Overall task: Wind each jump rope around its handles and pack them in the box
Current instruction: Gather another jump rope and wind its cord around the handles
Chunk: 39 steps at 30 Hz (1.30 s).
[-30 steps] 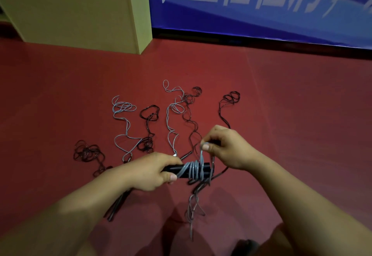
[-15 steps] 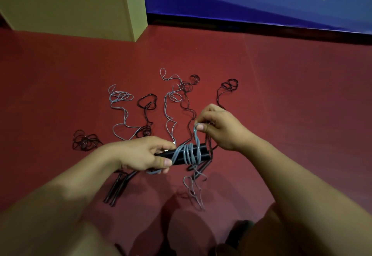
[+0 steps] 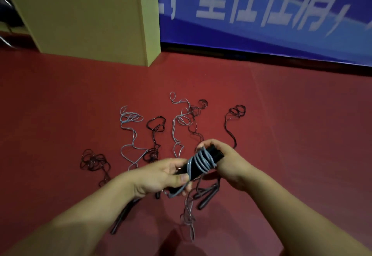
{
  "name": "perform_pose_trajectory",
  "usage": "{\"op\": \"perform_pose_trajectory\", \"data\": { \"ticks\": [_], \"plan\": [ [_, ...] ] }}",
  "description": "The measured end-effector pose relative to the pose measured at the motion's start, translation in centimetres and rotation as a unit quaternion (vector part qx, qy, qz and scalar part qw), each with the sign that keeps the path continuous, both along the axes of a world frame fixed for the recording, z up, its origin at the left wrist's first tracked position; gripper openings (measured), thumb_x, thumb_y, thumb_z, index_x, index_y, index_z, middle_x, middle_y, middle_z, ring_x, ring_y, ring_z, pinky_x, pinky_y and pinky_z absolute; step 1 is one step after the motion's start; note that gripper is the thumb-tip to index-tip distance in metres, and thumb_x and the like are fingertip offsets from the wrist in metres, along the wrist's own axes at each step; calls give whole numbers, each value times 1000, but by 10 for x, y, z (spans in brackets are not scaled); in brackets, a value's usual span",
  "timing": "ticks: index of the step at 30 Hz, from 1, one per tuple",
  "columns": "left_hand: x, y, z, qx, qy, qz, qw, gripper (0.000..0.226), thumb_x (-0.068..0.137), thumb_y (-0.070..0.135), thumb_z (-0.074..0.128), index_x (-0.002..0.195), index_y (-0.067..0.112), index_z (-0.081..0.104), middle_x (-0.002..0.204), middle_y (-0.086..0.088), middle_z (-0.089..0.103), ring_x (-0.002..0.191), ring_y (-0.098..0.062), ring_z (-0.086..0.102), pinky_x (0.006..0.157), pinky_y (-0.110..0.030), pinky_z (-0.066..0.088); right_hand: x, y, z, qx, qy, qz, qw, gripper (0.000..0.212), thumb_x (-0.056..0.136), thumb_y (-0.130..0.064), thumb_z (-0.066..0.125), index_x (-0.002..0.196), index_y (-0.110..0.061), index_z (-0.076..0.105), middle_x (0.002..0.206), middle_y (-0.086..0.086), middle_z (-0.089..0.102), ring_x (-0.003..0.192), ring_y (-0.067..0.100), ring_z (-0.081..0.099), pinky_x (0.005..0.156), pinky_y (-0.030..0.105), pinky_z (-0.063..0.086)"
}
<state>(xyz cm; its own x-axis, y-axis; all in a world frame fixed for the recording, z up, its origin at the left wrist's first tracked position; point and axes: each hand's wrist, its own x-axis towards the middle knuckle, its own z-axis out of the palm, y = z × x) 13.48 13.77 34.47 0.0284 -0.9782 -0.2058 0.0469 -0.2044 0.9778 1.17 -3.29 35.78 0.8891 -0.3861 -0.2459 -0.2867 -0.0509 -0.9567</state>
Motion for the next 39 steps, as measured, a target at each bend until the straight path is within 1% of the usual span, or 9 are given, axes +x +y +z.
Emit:
{"op": "perform_pose_trajectory", "data": {
  "ticks": [5, 11, 14, 19, 25, 28, 32, 36, 39],
  "plan": [
    [1, -6, 7, -7, 86, 119, 989, 25, 97, 11, 54, 123, 11, 57, 76, 1, 64, 69, -12, 60, 66, -23, 50, 6, 10, 4, 13, 20, -22, 999, 16, 99, -10, 50, 91, -19, 61, 77, 1, 59, 50, 10, 52, 42, 24, 42],
    [0, -7, 9, -5, 132, 191, 973, 23, 99, 9, 46, 119, 6, 58, 78, -4, 61, 67, -15, 59, 65, -26, 53, 8, 13, -3, 30, 71, 6, 997, 15, 101, -26, 51, 95, -18, 62, 66, -8, 57, 51, 12, 49, 45, 23, 39],
    [3, -8, 11, -19, 176, 257, 950, 19, 100, 10, 45, 113, 7, 59, 78, -4, 61, 68, -14, 58, 67, -29, 55, 8, 13, -3, 113, 80, 11, 990, 5, 98, -17, 53, 99, -19, 58, 64, -9, 56, 54, 13, 49, 49, 25, 43],
    [7, -9, 9, -2, 161, 319, 934, 20, 102, 12, 45, 115, 8, 61, 77, 0, 64, 64, -13, 58, 73, -34, 49, 11, 4, -2, 255, 56, -65, 963, 22, 98, -3, 51, 117, -12, 59, 81, 4, 62, 57, 16, 55, 52, 31, 53],
    [10, -12, 6, 22, 126, 351, 928, 21, 102, 15, 47, 109, 5, 63, 76, 0, 64, 61, -12, 58, 72, -34, 46, 14, -3, -9, 309, 94, -103, 941, 21, 100, 0, 41, 109, -8, 59, 72, 4, 60, 59, 15, 57, 66, 35, 52],
    [12, -12, 6, 16, 130, 371, 919, 19, 102, 15, 46, 101, 7, 64, 76, -2, 62, 59, -11, 57, 73, -34, 47, 13, -8, -7, 336, 96, -119, 929, 26, 101, 2, 36, 110, -8, 59, 71, 3, 61, 56, 13, 58, 60, 32, 55],
    [13, -12, 6, 14, 127, 377, 917, 19, 102, 14, 46, 97, 9, 64, 76, -1, 63, 61, -11, 56, 72, -33, 47, 12, -11, -8, 244, 119, -77, 959, 37, 95, 3, 33, 116, -7, 62, 65, -3, 57, 46, 6, 40, 47, 20, 40],
    [11, -14, 8, 13, 124, 396, 910, 18, 102, 14, 46, 101, 8, 63, 76, 1, 66, 64, -10, 55, 67, -29, 51, 9, -1, 0, 69, 132, -34, 988, 23, 92, -9, 44, 80, -13, 62, 59, -1, 51, 46, 11, 35, 46, 22, 33],
    [11, -14, 7, 39, 64, 409, 909, 19, 102, 13, 47, 102, 8, 65, 77, 2, 67, 63, -10, 56, 65, -28, 51, 8, 7, 0, -41, 130, 10, 991, 24, 94, -12, 44, 78, -15, 62, 59, 0, 51, 47, 12, 38, 44, 20, 31]
  ]
}}
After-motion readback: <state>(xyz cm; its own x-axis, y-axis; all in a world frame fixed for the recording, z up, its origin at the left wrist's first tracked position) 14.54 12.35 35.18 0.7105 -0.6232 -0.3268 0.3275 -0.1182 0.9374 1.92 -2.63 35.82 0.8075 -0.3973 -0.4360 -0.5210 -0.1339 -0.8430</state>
